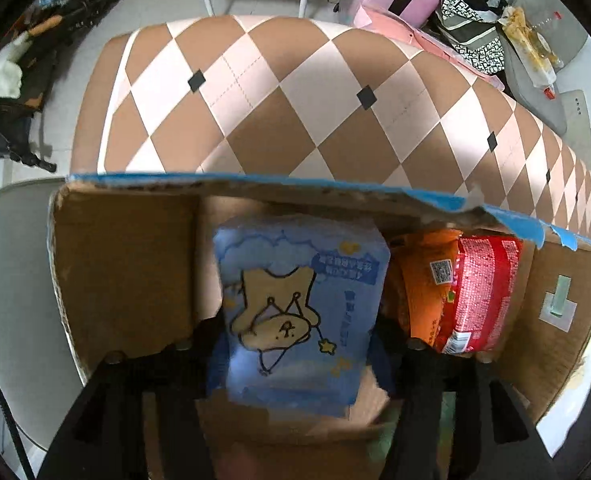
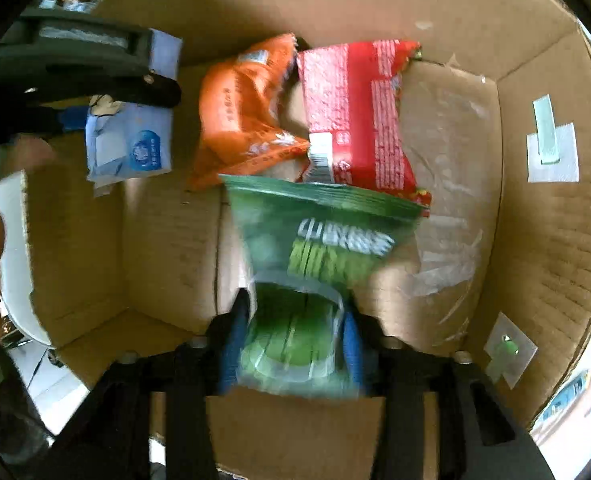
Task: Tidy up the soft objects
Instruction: 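Lower the tissue pack and green bag into the box and open both tools, then grasp the yellow scrub sponge with the left tool while the right tool grasps the white pouch, then place the sponge and white pouch into the box and open both tools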
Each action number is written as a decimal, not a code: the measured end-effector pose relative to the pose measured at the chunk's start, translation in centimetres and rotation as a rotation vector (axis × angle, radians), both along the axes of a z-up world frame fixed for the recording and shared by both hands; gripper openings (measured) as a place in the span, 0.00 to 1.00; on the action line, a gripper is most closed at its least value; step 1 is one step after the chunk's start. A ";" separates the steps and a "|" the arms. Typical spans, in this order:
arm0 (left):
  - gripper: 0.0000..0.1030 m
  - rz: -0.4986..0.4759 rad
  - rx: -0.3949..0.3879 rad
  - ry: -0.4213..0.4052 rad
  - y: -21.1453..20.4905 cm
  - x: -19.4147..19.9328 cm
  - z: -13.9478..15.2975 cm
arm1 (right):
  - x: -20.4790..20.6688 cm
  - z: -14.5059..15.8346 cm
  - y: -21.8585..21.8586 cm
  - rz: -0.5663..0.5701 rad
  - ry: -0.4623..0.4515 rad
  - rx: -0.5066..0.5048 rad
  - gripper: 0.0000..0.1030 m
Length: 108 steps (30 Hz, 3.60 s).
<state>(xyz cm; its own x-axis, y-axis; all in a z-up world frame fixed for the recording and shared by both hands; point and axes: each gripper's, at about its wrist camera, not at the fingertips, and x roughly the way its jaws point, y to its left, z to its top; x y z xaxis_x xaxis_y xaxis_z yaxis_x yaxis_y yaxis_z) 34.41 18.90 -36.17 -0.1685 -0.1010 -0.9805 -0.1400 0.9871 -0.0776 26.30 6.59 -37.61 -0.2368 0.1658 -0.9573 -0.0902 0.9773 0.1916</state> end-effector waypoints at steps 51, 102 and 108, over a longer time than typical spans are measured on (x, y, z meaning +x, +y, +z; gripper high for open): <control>1.00 -0.446 0.063 -0.484 -23.4 -13.5 17.8 | -13.2 15.3 -30.7 -0.563 -0.352 -0.039 1.00; 0.47 -0.514 0.040 -0.056 -43.6 -8.3 -4.4 | 4.1 -3.4 -47.5 -0.445 -0.032 -0.076 0.70; 0.47 -0.381 -0.035 -0.178 -38.4 -9.7 2.2 | 2.2 0.9 -44.8 -0.464 -0.103 -0.006 0.68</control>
<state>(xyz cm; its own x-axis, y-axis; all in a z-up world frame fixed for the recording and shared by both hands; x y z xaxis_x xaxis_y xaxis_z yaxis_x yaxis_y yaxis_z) 24.74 -19.47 -33.96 -0.0280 -0.0977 -0.9948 0.2530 0.9621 -0.1016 28.52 -38.17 -36.67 -0.0433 0.2262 -0.9731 0.3378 0.9200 0.1988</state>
